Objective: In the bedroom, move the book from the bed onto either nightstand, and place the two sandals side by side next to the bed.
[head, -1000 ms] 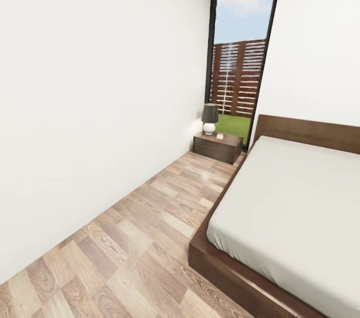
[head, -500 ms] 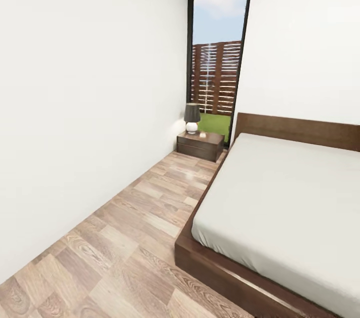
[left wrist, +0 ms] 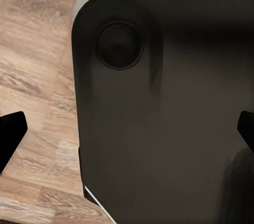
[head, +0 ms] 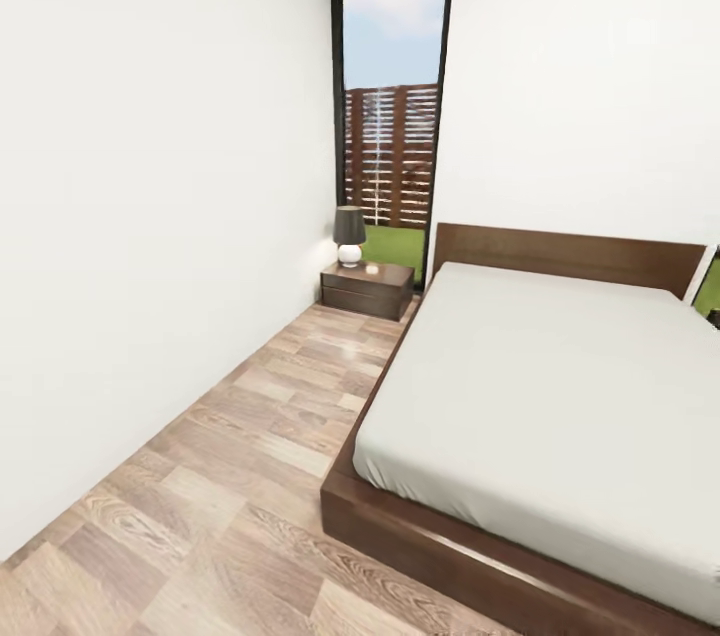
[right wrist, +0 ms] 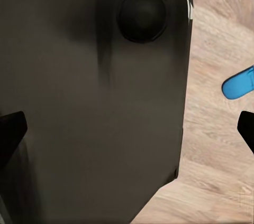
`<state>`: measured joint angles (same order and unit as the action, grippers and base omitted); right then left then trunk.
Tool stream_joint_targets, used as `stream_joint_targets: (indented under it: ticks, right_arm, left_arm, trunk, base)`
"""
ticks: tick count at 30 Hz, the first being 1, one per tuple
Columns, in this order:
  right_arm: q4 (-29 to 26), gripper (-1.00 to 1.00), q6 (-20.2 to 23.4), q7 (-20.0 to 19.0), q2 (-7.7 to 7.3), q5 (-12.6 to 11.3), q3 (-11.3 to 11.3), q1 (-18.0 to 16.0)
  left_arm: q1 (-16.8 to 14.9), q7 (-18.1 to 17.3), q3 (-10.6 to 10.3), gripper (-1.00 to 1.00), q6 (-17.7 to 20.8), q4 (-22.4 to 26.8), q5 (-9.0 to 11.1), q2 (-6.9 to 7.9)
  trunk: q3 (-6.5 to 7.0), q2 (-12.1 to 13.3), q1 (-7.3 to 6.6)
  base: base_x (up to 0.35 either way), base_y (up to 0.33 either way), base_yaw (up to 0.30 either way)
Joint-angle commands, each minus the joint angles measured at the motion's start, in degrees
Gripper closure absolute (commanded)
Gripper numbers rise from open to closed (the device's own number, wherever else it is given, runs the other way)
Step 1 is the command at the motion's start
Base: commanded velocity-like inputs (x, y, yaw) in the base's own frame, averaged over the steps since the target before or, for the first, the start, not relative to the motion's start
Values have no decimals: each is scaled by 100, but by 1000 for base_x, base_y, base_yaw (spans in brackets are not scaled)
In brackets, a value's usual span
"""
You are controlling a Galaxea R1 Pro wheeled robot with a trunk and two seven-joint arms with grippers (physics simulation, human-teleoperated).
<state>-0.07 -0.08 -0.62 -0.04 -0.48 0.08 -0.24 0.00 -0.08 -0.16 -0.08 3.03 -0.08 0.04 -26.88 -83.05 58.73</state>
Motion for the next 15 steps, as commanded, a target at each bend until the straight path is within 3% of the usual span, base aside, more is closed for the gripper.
stream_joint_targets:
  ticks: [1, 15]
  right_arm:
    - [-1, -100, -1, -4, 0, -7, 1, -2]
    - [3, -100, -1, -7, 0, -6, 1, -2]
  left_arm:
    - [0, -1, -2, -100, -1, 4, -1, 0]
    - [0, -1, -2, -100, -1, 4, -1, 2]
  trunk:
    - [-5, -3, 0]
    - [-5, -3, 0]
  base:
    - [0, 0, -242]
    - [0, 0, -242]
